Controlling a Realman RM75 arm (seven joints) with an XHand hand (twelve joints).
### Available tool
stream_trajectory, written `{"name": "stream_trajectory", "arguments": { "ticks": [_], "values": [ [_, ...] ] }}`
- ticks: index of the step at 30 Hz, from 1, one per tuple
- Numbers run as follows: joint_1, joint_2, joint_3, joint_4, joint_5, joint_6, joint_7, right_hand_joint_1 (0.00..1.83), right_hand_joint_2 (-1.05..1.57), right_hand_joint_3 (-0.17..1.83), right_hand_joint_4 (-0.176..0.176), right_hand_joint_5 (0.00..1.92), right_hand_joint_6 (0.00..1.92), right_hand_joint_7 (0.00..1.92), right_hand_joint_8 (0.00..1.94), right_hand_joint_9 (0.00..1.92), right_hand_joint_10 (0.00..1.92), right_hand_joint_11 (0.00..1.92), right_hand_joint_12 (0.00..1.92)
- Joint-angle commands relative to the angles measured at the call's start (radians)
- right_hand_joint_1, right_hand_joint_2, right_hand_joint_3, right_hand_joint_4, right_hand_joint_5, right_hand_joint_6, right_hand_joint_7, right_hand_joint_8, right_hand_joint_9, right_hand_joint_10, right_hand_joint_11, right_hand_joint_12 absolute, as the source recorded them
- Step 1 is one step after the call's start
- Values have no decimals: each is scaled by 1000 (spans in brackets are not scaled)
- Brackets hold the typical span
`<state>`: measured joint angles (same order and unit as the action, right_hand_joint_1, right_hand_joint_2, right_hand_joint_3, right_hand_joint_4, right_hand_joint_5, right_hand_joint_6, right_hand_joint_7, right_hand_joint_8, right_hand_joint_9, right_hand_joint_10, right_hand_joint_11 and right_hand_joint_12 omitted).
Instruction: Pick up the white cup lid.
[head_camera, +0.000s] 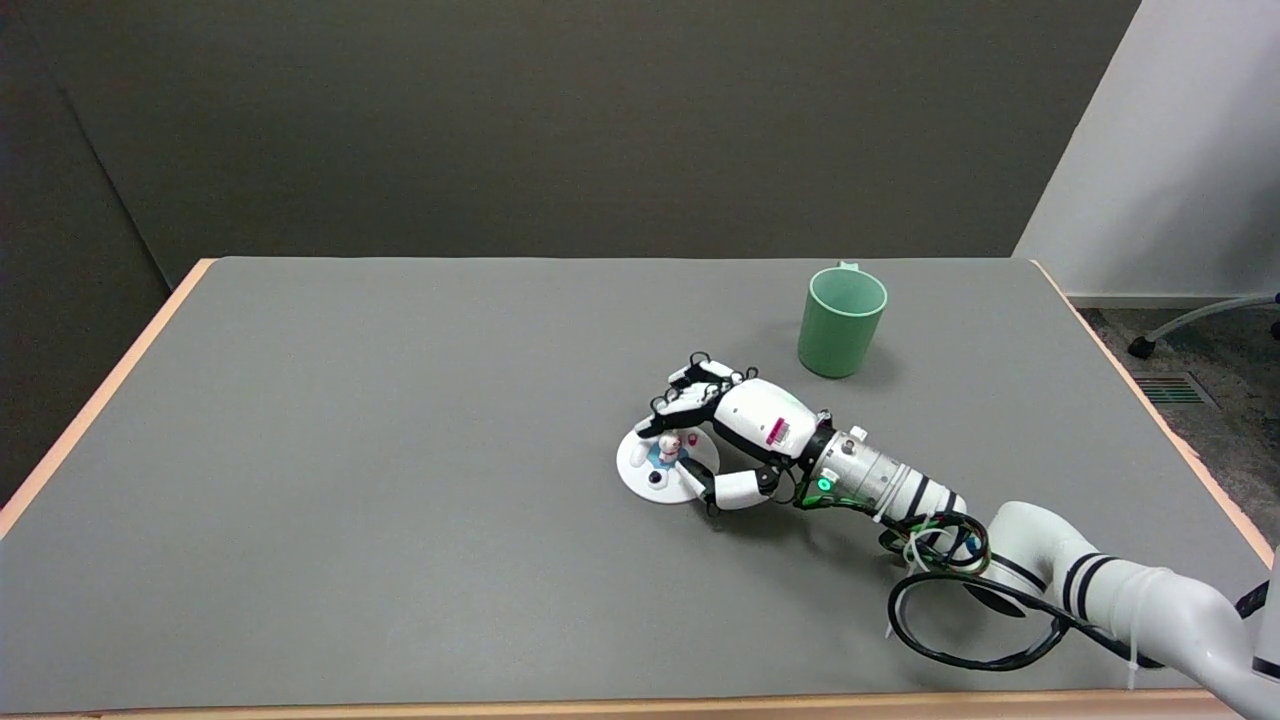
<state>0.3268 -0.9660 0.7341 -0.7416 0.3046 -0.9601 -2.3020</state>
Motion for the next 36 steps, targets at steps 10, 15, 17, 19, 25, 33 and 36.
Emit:
{"name": "stream_trajectory", "arguments": {
  "ticks": [10, 15, 17, 19, 25, 33, 36],
  "values": [
    [-17, -4, -5, -11, 0, 3, 2, 936, 1187, 207, 37, 677, 1447, 625, 508, 317, 699, -1, 698],
    [-19, -3, -4, -11, 0, 5, 2, 1112, 1226, 140, 17, 701, 1365, 628, 1573, 294, 781, -1, 723],
    [-19, -2, -1, -11, 0, 5, 2, 1110, 1227, 140, 18, 698, 1369, 626, 1575, 292, 789, -1, 730],
    [-21, -2, 2, -11, 0, 2, 2, 1109, 1234, 128, 19, 694, 1376, 623, 1579, 299, 791, -1, 748],
    [-24, -1, 6, -12, 0, -5, 2, 1107, 1231, 139, 20, 688, 1382, 626, 1577, 293, 792, -1, 733],
    [-26, 5, 7, -9, 0, 4, 2, 1109, 1234, 125, 20, 690, 1382, 632, 1566, 319, 780, -1, 759],
    [-27, 7, 9, -9, 0, 8, 2, 1112, 1238, 114, 20, 692, 1380, 634, 1563, 330, 796, -1, 804]
  ]
}}
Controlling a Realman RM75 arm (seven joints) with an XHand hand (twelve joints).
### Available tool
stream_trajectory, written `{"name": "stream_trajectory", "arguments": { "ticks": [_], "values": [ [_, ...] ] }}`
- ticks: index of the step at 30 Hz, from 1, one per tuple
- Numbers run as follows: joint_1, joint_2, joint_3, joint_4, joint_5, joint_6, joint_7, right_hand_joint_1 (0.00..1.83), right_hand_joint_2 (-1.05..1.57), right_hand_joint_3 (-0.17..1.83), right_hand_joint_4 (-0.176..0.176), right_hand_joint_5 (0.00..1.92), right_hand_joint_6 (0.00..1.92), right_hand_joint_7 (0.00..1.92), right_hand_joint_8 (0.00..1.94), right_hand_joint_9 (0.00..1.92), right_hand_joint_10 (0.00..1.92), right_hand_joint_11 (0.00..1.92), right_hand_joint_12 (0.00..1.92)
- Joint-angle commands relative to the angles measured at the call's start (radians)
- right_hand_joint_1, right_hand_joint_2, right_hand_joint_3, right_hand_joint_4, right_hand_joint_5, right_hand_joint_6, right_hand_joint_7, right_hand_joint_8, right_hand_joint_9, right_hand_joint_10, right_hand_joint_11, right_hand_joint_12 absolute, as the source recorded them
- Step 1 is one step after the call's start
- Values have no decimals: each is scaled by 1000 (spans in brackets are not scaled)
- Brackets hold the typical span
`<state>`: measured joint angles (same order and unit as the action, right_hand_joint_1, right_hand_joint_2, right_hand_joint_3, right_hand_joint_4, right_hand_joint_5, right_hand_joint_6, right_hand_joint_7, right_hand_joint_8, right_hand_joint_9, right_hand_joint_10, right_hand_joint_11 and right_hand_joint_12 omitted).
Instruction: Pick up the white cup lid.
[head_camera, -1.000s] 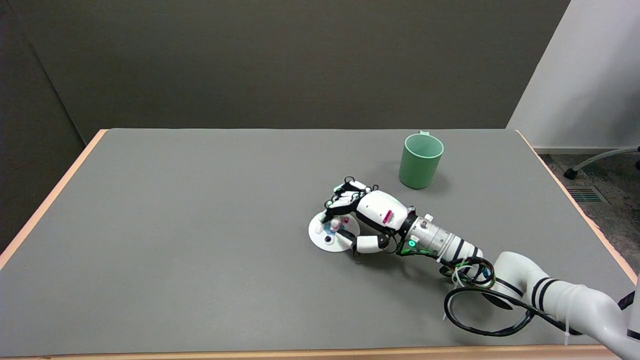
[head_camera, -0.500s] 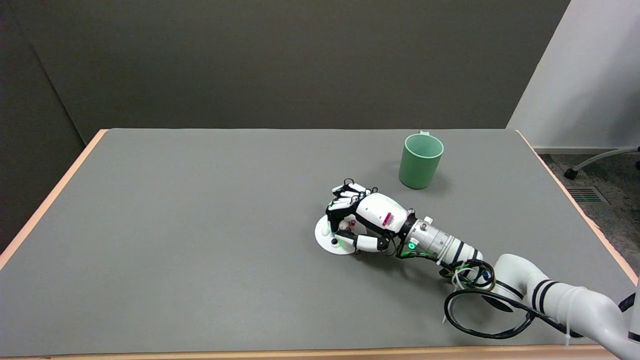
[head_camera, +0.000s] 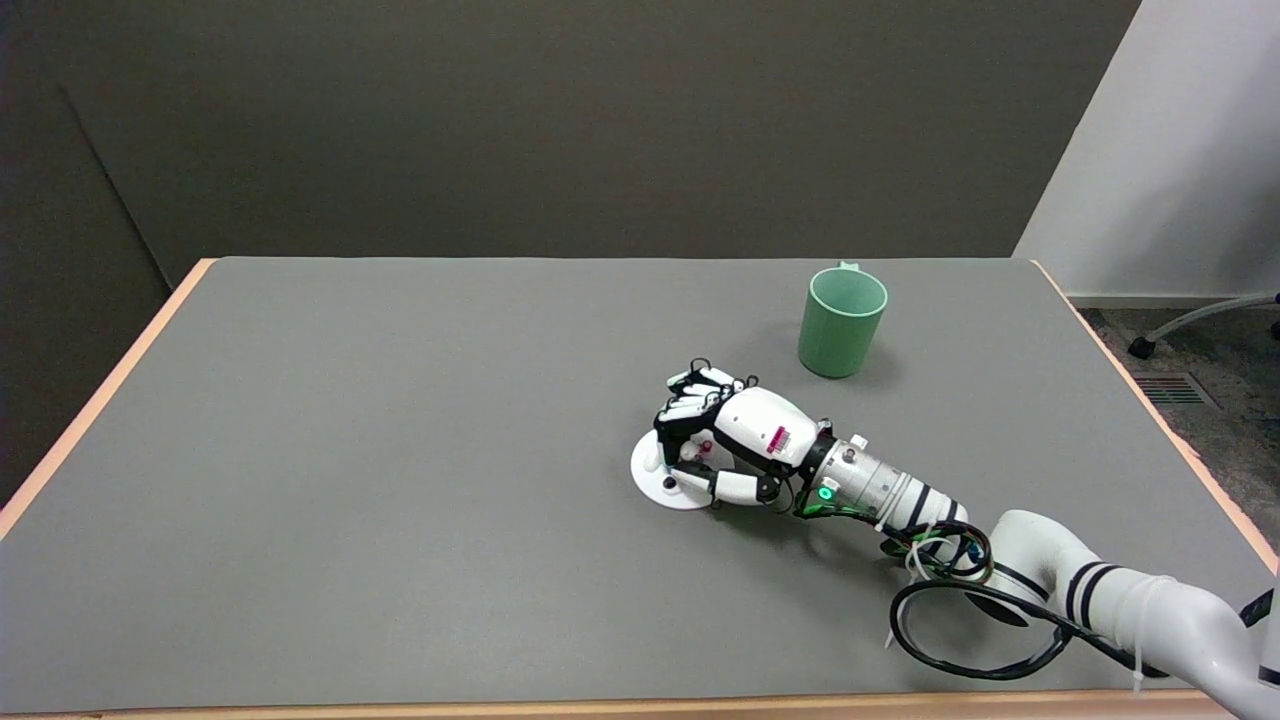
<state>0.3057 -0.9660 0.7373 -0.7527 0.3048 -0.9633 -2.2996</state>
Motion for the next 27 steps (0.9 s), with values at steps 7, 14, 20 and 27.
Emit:
{"name": "stream_trajectory", "arguments": {
  "ticks": [7, 14, 20, 27],
  "values": [
    [-6, 19, 17, 2, 0, 20, 0, 1122, 1218, 128, 19, 697, 1349, 677, 1523, 373, 840, -1, 1033],
    [-10, 26, 17, -22, 0, 11, 3, 1122, 1223, 111, 18, 693, 1353, 692, 1511, 387, 858, -1, 1081],
    [-7, 49, 10, -71, -2, 21, 11, 1120, 1225, 108, 22, 693, 1356, 691, 1511, 388, 865, -1, 1093],
    [8, 65, 17, -116, -101, 25, 43, 1124, 1224, 105, 18, 689, 1360, 701, 1494, 433, 866, -1, 1170]
  ]
}}
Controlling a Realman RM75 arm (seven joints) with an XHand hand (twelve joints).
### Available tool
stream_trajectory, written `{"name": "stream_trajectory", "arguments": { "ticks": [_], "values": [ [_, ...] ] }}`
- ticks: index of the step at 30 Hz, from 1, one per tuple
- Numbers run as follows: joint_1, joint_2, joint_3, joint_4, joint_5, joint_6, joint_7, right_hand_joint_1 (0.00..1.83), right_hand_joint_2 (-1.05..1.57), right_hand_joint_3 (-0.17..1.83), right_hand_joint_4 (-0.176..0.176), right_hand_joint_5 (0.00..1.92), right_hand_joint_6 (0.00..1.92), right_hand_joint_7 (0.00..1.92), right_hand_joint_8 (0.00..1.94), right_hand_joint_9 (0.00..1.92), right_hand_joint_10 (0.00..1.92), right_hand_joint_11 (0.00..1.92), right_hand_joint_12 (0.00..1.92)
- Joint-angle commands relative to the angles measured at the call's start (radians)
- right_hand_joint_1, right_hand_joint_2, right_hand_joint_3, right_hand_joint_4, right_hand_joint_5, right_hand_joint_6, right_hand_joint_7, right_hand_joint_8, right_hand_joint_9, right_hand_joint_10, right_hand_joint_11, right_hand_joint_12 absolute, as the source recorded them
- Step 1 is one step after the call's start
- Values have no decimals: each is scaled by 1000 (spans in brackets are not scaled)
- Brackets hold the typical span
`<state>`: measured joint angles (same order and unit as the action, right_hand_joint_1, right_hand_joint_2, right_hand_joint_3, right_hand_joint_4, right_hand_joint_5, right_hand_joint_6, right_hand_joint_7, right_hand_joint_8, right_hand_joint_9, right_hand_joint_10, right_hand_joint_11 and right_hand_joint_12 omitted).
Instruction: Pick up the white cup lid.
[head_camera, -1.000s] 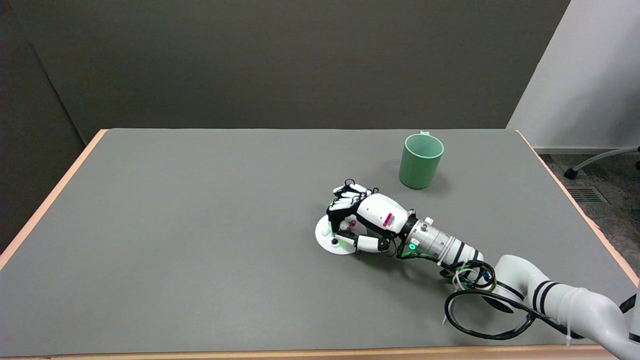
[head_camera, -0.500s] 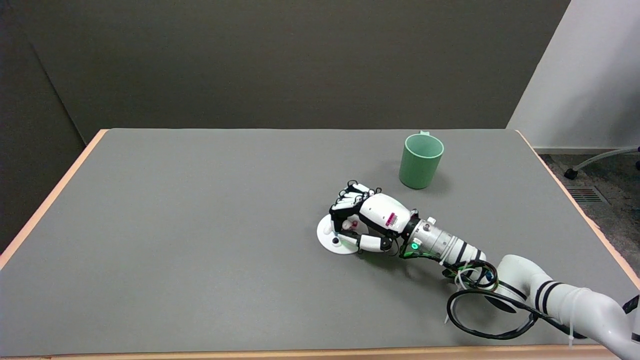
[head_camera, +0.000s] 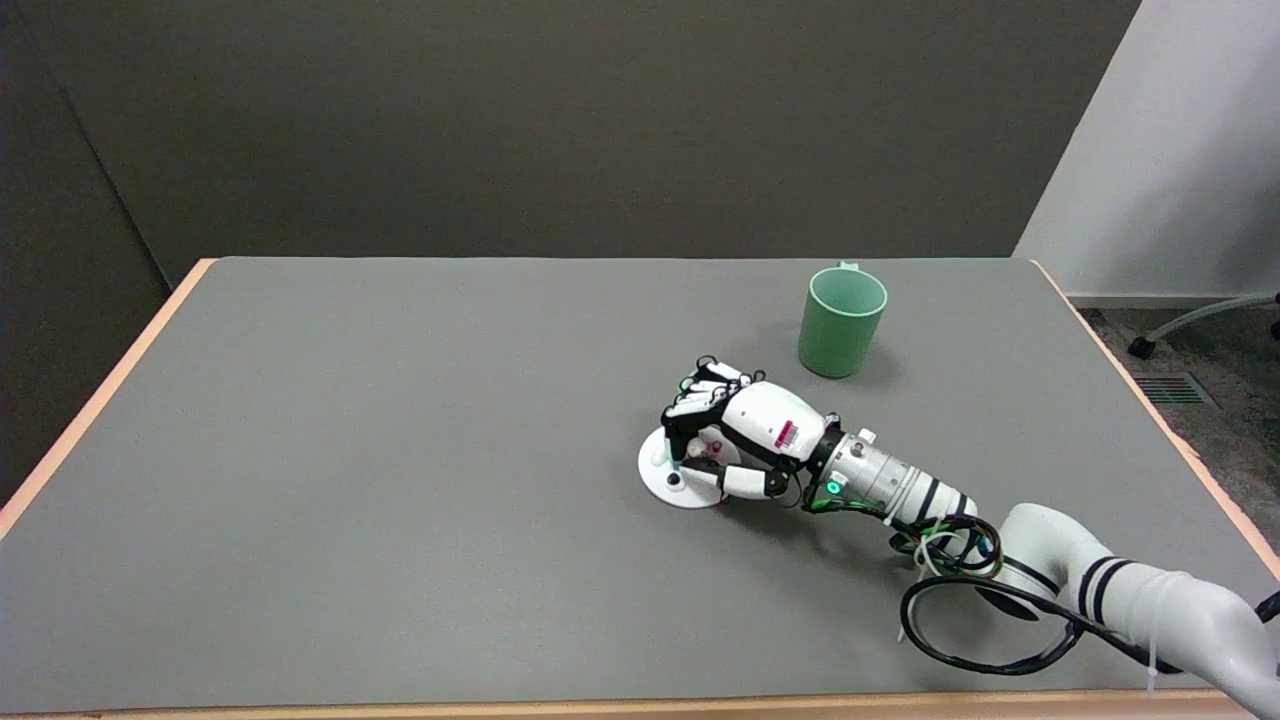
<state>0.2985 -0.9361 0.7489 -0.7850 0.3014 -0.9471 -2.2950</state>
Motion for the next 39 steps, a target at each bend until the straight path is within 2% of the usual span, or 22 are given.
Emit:
{"name": "stream_trajectory", "arguments": {
  "ticks": [1, 10, 29, 39],
  "values": [
    [20, 38, 5, -86, -110, 9, 40, 1126, 1222, 104, 19, 691, 1356, 705, 1487, 440, 865, -1, 1178],
    [52, 100, 5, -143, -165, 44, 57, 1135, 1204, 118, 20, 701, 1340, 735, 1447, 477, 875, -1, 1251],
    [147, 191, -4, -189, -239, 111, 101, 1140, 1201, 106, 23, 711, 1327, 751, 1417, 503, 876, 31, 1272],
    [151, 214, 52, -200, -239, 115, 101, 1145, 1194, 104, 22, 723, 1310, 767, 1398, 526, 868, 57, 1267]
  ]
}}
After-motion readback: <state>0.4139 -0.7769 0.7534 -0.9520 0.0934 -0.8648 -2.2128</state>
